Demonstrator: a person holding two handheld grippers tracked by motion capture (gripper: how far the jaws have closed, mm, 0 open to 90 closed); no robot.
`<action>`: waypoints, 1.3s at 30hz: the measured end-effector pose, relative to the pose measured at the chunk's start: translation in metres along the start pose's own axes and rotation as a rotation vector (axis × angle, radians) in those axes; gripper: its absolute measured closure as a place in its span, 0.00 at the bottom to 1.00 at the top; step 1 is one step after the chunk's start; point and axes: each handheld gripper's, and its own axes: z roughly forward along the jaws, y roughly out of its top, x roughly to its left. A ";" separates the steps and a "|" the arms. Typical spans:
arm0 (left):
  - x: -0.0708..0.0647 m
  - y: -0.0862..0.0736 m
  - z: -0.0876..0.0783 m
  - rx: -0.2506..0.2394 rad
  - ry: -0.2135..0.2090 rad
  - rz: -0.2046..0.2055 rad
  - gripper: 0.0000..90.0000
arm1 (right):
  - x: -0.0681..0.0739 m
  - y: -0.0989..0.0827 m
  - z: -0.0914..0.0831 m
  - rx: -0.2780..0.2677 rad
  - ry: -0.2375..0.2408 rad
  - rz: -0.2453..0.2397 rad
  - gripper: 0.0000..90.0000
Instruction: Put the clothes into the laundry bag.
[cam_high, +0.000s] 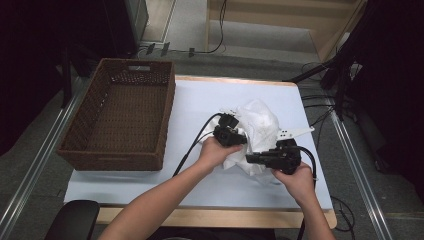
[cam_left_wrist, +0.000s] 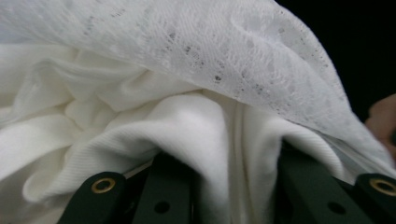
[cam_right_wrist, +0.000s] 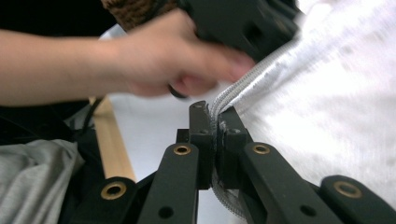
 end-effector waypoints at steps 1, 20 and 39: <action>0.000 0.000 -0.001 0.007 -0.001 -0.001 0.83 | -0.002 -0.001 0.001 0.005 -0.002 -0.005 0.98; -0.018 -0.015 -0.062 0.166 0.211 0.220 0.27 | -0.004 0.004 0.013 0.108 -0.251 -0.012 0.98; 0.059 -0.023 -0.026 0.126 0.406 0.154 0.01 | -0.005 0.010 0.013 0.086 -0.224 -0.001 0.98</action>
